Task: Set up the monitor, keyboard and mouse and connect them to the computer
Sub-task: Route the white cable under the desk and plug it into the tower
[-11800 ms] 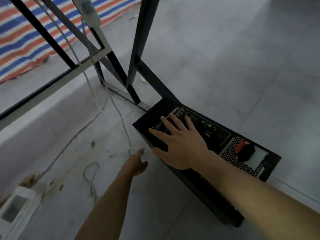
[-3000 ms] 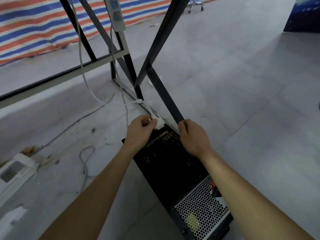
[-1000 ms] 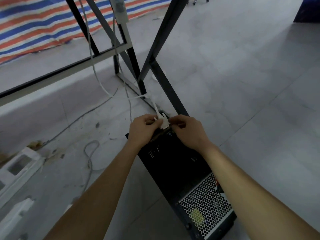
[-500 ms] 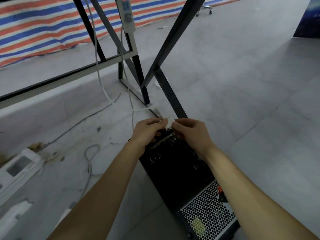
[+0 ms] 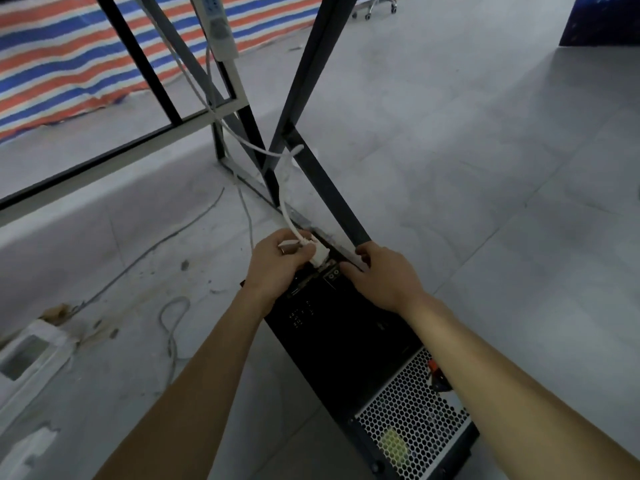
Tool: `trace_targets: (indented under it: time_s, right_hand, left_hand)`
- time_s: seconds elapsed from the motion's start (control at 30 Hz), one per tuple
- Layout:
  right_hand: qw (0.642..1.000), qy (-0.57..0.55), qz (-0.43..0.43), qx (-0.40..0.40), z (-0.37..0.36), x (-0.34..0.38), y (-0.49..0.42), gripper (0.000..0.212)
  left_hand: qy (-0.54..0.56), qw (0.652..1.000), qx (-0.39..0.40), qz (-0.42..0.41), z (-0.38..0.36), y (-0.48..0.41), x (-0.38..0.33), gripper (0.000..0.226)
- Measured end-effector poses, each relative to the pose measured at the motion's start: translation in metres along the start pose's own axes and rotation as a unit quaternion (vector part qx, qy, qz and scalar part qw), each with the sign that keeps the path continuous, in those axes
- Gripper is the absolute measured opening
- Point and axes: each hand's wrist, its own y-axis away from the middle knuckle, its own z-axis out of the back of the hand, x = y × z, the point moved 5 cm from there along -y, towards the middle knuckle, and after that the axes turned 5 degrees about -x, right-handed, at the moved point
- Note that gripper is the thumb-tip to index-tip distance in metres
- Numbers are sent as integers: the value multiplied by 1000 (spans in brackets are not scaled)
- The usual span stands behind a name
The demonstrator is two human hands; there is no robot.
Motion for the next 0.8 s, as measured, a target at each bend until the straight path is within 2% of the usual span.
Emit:
trace_targets:
  time_s: [0.07,0.17,0.3,0.47,0.67,0.8]
  right_hand:
    - [998,11,-23,52,-9,-6,-2,50]
    - [998,13,-12,63,-16,-3,-6,47]
    - [997,3,-14,74,-19,-8,-12,52]
    - [997,-24,-1,75,-22,-10,-15,51]
    - [997,-19,10,69,-23,-8,-15,52]
    - [998,-6,11,65,-26,-10,-16,54]
  left_hand:
    - [-45,998,2,-48,-2,1,-2,17]
    - [-50,997,31,-55,-5,2,-2,37]
    - [-100,992,24,-72,-3,-3,3,27]
    - [-129,988,-22,-86,0,-4,7,25]
    - [-96,993,-51,-43,-2,-4,8,22]
    - [-97,994,-43,-37,-5,-4,8,22]
